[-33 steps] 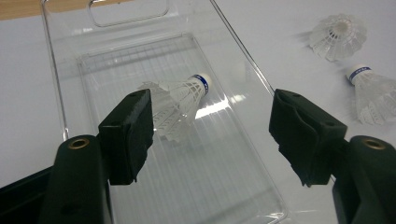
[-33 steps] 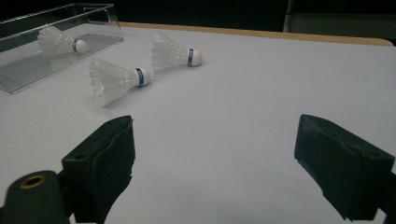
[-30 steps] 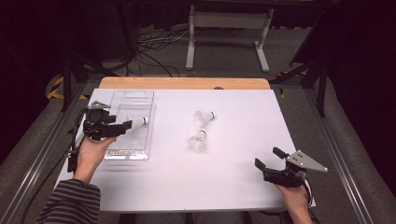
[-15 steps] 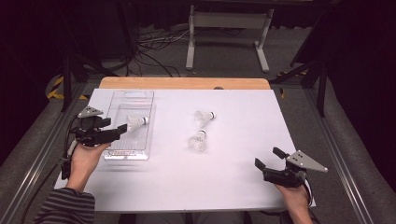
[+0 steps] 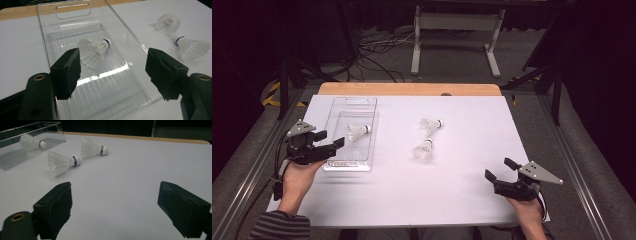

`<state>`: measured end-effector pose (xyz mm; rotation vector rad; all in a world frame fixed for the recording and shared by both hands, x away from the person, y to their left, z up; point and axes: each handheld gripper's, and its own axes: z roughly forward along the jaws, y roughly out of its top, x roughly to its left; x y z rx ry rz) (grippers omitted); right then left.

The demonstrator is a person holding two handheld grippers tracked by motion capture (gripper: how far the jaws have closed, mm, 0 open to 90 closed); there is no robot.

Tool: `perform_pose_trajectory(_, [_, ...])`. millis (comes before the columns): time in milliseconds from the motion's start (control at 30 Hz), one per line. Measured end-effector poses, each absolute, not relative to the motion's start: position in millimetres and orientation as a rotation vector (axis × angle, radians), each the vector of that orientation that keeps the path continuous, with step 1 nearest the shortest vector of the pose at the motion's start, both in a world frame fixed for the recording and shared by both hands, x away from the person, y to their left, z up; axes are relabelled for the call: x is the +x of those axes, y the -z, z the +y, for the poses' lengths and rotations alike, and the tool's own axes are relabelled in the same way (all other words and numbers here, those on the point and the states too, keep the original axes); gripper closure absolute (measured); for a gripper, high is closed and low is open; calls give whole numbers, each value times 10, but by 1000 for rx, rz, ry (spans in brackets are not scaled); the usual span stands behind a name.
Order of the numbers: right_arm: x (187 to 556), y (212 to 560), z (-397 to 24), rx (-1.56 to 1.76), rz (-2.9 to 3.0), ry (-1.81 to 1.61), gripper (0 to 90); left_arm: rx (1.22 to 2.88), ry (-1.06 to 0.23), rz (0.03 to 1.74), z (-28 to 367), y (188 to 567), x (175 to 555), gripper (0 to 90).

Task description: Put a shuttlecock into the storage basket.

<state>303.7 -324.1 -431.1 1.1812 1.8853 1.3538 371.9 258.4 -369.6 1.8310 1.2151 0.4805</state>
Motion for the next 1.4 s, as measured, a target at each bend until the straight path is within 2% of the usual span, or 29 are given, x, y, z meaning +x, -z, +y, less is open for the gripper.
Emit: perform_pose_trajectory(1400, [3035, 4311, -3244, 1182, 1881, -1353, 130, 1751, -530, 1132, 2632, 3914, 3305, 248])
